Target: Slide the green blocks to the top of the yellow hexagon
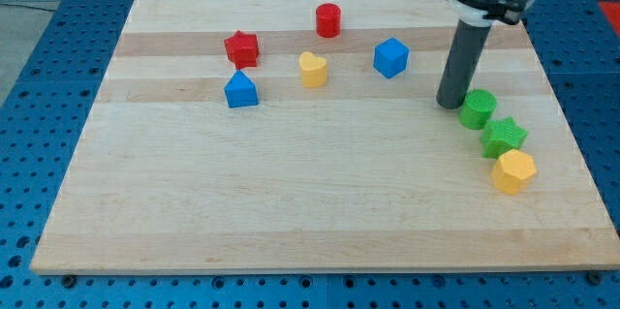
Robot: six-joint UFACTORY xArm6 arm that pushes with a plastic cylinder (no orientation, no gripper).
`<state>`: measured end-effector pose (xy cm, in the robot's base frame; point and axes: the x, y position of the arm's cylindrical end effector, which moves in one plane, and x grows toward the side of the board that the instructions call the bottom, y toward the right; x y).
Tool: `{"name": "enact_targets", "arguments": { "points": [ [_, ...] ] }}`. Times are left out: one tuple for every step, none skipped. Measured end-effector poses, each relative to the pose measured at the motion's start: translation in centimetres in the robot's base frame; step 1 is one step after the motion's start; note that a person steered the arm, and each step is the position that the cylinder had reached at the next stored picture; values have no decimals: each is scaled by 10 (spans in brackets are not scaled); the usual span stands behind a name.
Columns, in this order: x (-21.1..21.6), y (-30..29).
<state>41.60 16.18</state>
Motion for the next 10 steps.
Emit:
{"name": "enact_targets", "arguments": {
  "points": [
    [0, 0],
    [0, 9],
    [0, 8],
    [8, -7],
    [18, -22],
    [21, -14],
    [21, -4],
    [21, 5],
    [21, 13],
    [21, 15]
  ]
}}
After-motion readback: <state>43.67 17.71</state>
